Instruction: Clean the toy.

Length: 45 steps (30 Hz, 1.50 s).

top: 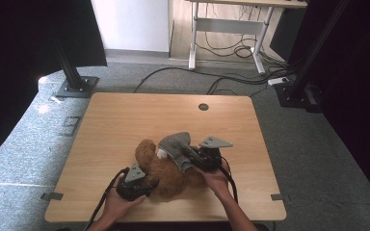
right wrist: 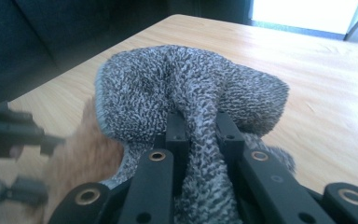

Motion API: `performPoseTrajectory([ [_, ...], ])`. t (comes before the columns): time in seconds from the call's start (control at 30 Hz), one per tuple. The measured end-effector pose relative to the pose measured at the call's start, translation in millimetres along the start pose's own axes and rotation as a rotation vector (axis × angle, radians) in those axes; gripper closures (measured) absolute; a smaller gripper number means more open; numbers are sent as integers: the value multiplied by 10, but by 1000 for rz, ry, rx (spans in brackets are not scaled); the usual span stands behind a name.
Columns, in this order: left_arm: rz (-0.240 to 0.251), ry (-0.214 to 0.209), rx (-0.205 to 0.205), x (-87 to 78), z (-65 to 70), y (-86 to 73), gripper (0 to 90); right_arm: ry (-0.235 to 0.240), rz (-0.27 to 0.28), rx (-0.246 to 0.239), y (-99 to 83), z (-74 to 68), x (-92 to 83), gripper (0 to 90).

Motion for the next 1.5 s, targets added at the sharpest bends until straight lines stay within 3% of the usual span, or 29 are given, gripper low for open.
performPoseTrajectory([
  [0.07,2,-3,-1,1,0,-6,518,4,-5,-3,38,-23,53,795],
  [0.17,3,-4,-4,3,-1,-14,518,21,-37,-23,157,-121,282,794],
  [0.33,3,-6,-9,12,-10,-16,518,52,-87,-17,157,-211,520,794],
  [0.57,2,-3,-3,23,-5,-14,517,49,-128,-59,109,-235,546,795],
  [0.7,2,-3,-2,22,-6,-16,517,29,-124,-79,91,-211,464,797],
  [0.8,2,-2,-1,25,-10,-16,518,-11,-107,-83,58,-138,306,797],
  [0.9,2,-2,0,28,-15,-16,518,-49,-76,-52,-36,18,30,799],
  [0.93,2,-2,0,28,-15,-16,518,-49,-76,-52,-36,18,30,799],
  [0.97,2,1,3,32,-12,-17,518,-63,-51,-34,-81,86,-138,799],
  [1.0,2,1,3,32,-12,-17,518,-63,-51,-34,-81,86,-138,799],
  [1.03,2,1,3,34,-12,-18,518,-92,-23,-20,-117,148,-328,800],
  [1.07,1,-2,2,34,-15,-19,518,-97,-17,-15,-133,165,-388,801],
  [1.1,1,-2,2,34,-15,-19,518,-97,-17,-15,-133,165,-388,801],
  [1.13,2,-1,2,35,-14,-21,518,-90,-1,8,-193,196,-519,801],
  [1.2,0,-3,10,33,-5,-30,518,-70,5,31,-278,220,-610,803],
  [1.33,-2,-13,21,36,30,-55,519,-28,11,66,-433,221,-698,805],
  [1.5,5,-8,26,42,50,-74,520,-19,19,73,-505,187,-687,808],
])
Point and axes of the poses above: each handheld gripper's, and its own axes: x roughly forward along the jaws, y roughly out of its top, z roughly to its right, the point moved 4 cm from there along x, roughly forward along the jaws, and after that the axes turned 7 degrees about y, right-handed, at the moved point
